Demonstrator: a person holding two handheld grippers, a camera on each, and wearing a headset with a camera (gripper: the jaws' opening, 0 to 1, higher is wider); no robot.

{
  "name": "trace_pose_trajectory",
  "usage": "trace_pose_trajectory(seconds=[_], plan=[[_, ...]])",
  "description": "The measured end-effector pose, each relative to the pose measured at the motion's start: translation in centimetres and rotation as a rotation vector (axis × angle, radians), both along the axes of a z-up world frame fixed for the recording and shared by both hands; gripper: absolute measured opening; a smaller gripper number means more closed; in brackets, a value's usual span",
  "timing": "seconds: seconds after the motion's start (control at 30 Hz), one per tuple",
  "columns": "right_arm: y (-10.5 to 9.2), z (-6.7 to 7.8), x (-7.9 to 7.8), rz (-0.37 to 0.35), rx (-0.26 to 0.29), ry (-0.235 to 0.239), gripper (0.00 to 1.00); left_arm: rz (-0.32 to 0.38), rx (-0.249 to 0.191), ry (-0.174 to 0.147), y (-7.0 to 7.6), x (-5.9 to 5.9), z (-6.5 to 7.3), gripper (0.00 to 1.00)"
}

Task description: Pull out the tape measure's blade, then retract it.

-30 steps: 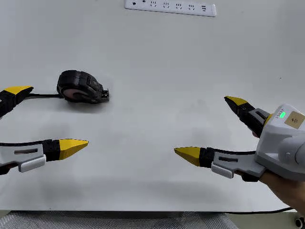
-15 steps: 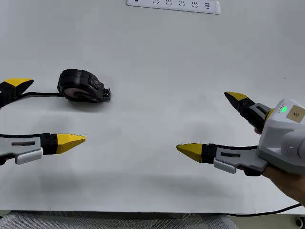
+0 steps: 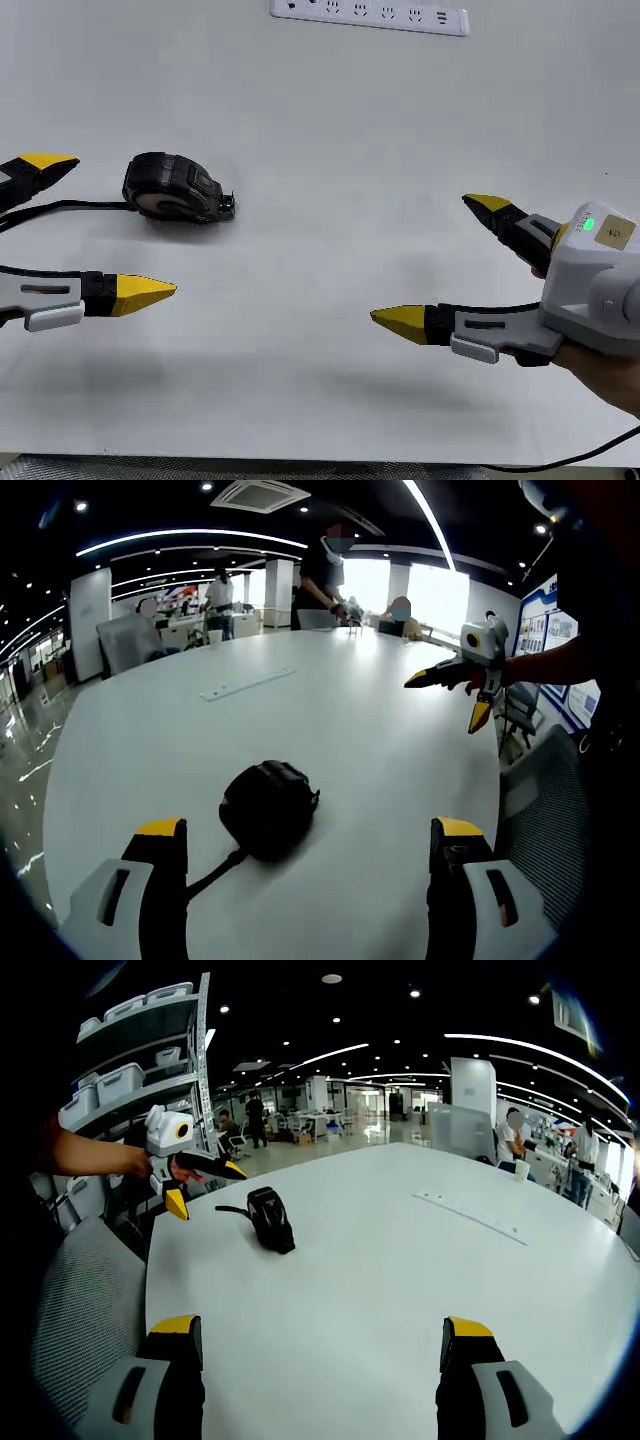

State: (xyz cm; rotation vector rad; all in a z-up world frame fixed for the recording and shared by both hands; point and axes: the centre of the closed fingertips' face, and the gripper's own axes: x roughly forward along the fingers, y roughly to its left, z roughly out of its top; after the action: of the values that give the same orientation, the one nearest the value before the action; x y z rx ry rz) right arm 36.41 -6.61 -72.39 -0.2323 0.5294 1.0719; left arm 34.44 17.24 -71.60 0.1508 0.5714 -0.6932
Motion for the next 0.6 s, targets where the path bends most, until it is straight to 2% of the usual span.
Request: trace_pose_trajectory(seconds=[0.6], plan=[[2.4,-1.2,1.1,0.113,-0.006,0.008,0.94,-0.110,0.052,0.040,0.2,1.8,-1.1,0.95]])
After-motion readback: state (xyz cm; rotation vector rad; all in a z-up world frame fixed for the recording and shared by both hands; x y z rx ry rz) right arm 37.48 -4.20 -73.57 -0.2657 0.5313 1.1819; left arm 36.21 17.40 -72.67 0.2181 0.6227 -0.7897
